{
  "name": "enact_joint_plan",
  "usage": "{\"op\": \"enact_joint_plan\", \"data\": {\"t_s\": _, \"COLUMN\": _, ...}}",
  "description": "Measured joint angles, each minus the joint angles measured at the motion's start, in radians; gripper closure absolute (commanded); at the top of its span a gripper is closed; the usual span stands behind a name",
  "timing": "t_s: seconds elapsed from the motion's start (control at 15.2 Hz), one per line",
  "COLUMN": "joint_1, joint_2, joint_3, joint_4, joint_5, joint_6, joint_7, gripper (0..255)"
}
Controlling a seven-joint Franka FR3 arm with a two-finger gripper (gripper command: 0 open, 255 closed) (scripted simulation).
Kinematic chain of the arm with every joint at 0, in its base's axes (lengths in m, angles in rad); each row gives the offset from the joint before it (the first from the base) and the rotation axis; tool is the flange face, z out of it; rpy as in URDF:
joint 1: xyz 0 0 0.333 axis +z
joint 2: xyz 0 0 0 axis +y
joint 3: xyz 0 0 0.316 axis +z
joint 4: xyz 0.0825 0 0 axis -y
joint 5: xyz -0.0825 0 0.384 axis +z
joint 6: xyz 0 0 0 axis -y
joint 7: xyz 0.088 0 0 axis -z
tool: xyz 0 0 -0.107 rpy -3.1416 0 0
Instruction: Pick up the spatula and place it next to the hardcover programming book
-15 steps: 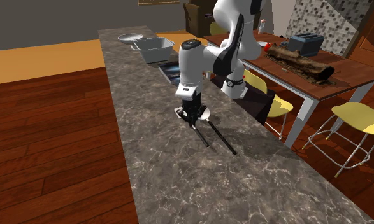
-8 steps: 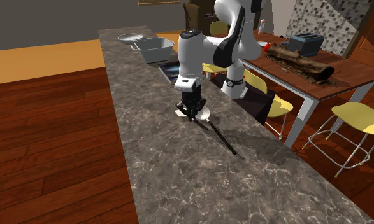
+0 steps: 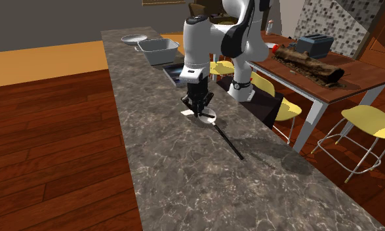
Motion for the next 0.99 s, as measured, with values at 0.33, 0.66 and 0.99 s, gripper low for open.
{"op": "enact_joint_plan", "data": {"t_s": 0.33, "joint_1": -0.014, "joint_2": -0.111, "joint_3": -0.013, "joint_4": -0.126, "joint_5": -0.007, "joint_6": 0.014, "joint_7": -0.026, "gripper": 255}}
{"op": "enact_joint_plan", "data": {"t_s": 0.66, "joint_1": -0.041, "joint_2": -0.279, "joint_3": -0.040, "joint_4": -0.326, "joint_5": -0.023, "joint_6": 0.044, "joint_7": -0.075, "gripper": 255}}
{"op": "enact_joint_plan", "data": {"t_s": 0.99, "joint_1": -0.076, "joint_2": -0.444, "joint_3": -0.075, "joint_4": -0.512, "joint_5": -0.052, "joint_6": 0.063, "joint_7": -0.126, "gripper": 255}}
